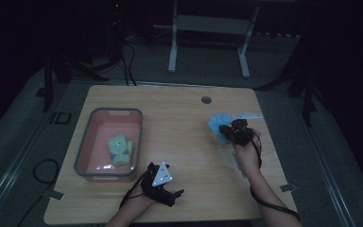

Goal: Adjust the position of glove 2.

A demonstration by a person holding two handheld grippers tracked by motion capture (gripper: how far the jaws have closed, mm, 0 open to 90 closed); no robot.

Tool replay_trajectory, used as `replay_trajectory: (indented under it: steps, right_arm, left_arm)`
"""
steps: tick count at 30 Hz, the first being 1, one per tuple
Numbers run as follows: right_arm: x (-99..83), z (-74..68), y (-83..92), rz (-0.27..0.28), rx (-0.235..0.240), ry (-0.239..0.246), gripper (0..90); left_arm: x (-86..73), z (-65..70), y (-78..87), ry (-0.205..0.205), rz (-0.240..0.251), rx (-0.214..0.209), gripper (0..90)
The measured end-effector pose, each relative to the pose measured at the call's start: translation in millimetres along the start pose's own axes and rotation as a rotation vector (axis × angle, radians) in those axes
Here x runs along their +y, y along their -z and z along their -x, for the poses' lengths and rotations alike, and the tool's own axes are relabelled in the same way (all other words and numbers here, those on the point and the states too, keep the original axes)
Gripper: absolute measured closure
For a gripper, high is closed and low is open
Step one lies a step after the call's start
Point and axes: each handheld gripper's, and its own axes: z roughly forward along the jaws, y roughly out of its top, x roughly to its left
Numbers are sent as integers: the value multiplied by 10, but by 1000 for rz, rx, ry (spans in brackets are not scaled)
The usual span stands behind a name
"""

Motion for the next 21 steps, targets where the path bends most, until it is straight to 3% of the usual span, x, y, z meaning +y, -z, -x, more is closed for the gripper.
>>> replay_trajectory:
  steps: [2, 10, 16, 19, 21]
  right_arm:
    - [2, -134, 87, 10, -5, 13, 838]
    - [-110, -548, 359, 50, 21, -34, 839]
    - [-319, -758, 318, 37, 60, -66, 838]
    - [-414, -819, 268, 27, 52, -75, 838]
    - [-479, -833, 222, 12, 57, -109, 838]
  left_arm:
    - [1, -10, 8, 0, 1, 5, 16]
    - [7, -16, 32, 3, 11, 27, 15]
    - [1, -18, 43, -4, 10, 36, 16]
    - [-1, -17, 38, -11, 7, 37, 15]
    - [-3, -10, 33, -12, 7, 37, 15]
